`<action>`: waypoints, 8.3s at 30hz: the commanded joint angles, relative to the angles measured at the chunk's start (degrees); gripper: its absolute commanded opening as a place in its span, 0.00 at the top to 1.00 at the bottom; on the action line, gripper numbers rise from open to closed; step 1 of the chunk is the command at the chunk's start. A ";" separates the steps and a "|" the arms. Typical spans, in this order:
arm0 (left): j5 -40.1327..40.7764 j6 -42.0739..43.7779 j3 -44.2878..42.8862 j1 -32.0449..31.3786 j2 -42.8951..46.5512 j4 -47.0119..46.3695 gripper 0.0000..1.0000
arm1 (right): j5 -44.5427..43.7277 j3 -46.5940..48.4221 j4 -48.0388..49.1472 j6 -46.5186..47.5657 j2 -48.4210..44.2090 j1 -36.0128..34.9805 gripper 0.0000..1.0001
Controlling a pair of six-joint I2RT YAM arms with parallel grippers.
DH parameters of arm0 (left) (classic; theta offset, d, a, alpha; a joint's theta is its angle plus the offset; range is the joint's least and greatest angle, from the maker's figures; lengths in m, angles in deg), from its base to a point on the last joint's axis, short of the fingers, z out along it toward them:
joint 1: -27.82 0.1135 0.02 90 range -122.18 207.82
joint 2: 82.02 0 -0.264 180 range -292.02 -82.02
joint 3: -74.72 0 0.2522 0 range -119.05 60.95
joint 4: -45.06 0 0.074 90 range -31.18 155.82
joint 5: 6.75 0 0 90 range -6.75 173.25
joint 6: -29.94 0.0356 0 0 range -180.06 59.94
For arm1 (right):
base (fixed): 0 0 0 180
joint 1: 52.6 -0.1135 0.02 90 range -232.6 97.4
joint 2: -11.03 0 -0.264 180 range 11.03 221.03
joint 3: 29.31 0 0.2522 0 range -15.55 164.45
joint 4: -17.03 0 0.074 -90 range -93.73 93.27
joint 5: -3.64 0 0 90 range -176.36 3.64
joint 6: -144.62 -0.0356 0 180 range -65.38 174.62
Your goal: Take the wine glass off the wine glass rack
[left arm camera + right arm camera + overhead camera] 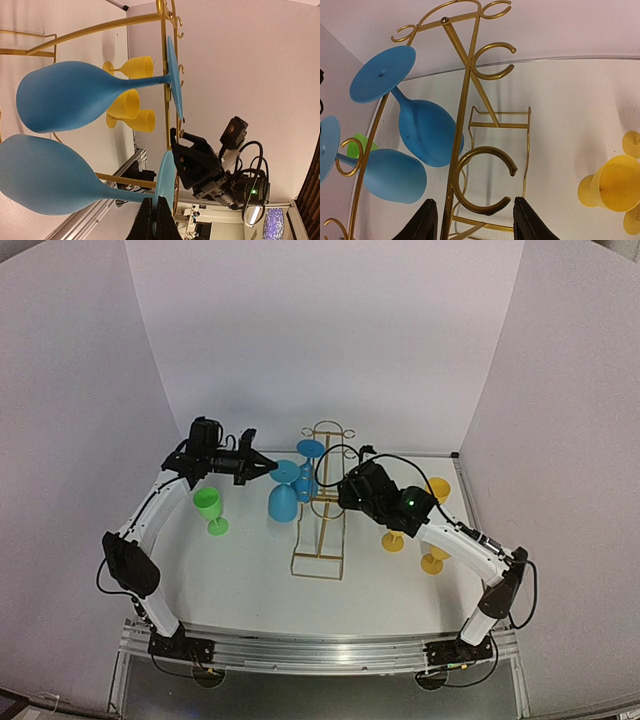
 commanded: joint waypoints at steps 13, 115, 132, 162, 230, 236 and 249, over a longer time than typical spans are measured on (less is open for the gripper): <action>24.68 83.67 4.56 -2.25 23.12 26.44 1.00 | 2.14 4.36 -3.79 3.08 1.70 0.20 0.41; 52.64 66.89 21.51 -11.95 33.03 28.93 0.53 | -6.13 43.45 -2.01 -2.60 36.62 -22.94 1.00; 49.95 69.94 26.02 -12.00 29.85 29.54 1.00 | -3.47 38.26 0.57 -4.48 35.58 -21.97 1.00; 43.93 86.11 29.85 37.34 22.86 17.38 1.00 | 0.48 28.71 8.16 12.23 20.05 -21.76 0.51; 49.02 78.54 11.38 35.60 -0.92 12.86 0.56 | -0.36 24.07 11.00 13.72 16.04 -20.22 0.50; 45.86 76.87 7.75 35.57 1.85 12.20 0.54 | 0.01 23.89 10.96 14.13 13.12 -19.15 0.50; 32.91 63.34 -0.58 28.52 10.87 9.69 0.39 | -2.78 13.13 10.86 9.93 -0.71 -13.25 0.50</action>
